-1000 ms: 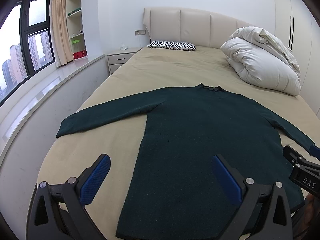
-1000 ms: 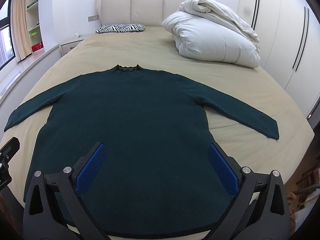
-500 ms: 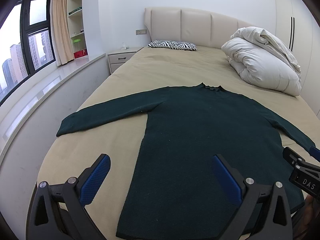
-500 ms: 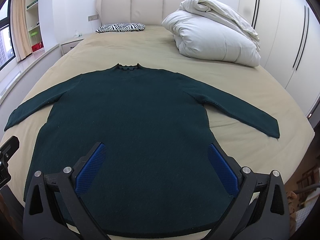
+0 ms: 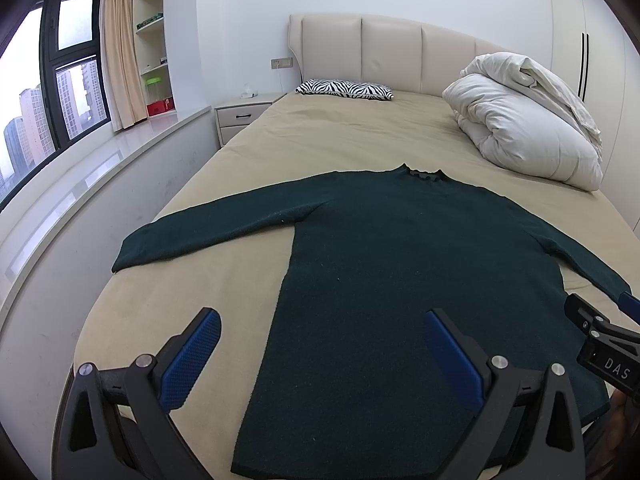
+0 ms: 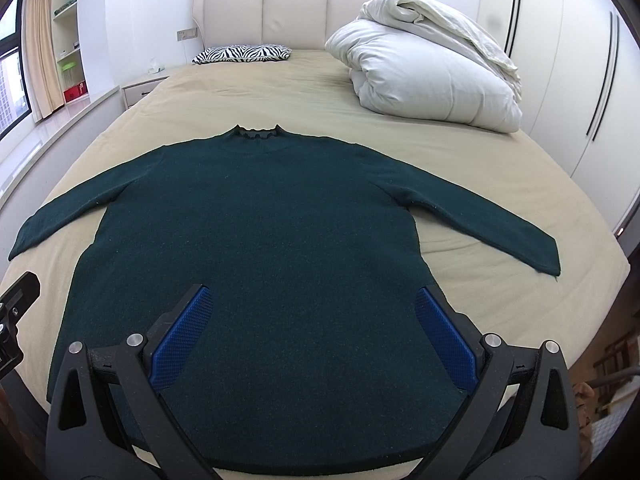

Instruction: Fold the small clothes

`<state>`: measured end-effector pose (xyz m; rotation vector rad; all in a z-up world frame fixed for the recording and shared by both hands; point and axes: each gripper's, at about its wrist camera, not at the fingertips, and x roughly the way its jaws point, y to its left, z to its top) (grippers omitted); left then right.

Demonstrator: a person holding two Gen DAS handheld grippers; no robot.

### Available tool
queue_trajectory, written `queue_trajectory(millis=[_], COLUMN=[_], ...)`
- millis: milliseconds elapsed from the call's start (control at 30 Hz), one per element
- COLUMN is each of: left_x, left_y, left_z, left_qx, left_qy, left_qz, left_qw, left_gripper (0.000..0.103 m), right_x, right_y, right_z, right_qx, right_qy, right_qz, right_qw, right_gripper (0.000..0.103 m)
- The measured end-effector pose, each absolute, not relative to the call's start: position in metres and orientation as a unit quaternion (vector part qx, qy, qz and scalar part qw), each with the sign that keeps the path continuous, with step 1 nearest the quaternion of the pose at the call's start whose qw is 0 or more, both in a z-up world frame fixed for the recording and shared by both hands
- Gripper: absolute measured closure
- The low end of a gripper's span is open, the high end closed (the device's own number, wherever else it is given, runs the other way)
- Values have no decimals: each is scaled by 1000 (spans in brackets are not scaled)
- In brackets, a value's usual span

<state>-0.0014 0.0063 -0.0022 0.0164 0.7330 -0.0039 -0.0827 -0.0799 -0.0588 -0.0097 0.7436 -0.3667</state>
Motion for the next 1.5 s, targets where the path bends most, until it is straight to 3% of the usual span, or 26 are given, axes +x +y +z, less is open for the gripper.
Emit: queue_trajectory(millis=[1200,1500], left_x=[-1,17], left_y=[8,17], left_z=[-9,-39], left_qx=[7,-37], left_qy=[369,426], left_qz=[-6,-36], left_qw=[929,903], left_gripper=[0,0], right_x=[-80,-101], right_y=[-84,-182], right_z=[-71,-70], right_qx=[2,125], right_qy=[375,316], right_qz=[-176,-187], right_qw=[910,922], right_gripper=[0,0])
